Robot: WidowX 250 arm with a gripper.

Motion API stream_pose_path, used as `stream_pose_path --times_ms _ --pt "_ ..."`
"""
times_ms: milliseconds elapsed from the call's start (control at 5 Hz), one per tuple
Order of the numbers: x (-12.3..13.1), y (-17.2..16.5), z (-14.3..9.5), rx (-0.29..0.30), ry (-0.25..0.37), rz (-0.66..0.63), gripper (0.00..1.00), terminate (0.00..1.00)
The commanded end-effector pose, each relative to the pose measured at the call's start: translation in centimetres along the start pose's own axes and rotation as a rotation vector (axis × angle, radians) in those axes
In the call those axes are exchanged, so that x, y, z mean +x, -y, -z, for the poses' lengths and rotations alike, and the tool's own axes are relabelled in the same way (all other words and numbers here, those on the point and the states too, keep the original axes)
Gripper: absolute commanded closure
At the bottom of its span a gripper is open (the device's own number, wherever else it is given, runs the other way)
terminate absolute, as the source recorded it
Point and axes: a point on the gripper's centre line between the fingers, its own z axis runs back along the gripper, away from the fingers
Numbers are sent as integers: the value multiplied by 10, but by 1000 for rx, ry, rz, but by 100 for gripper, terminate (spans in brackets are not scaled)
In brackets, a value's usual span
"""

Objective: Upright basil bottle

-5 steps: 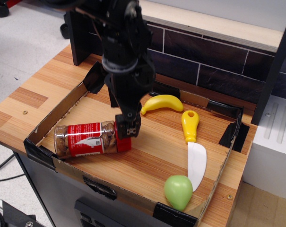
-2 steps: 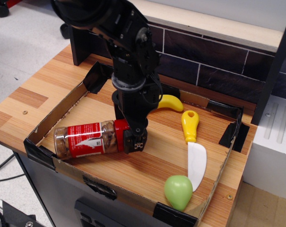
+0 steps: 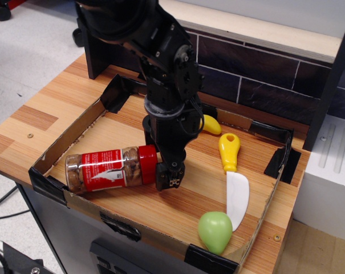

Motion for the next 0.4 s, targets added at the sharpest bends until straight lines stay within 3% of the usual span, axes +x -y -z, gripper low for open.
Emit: stream_pose_path --times_ms 0,200 --pt "2 -1 -6 25 30 36 100 0" --pt "-1 -2 -12 26 32 24 100 0"
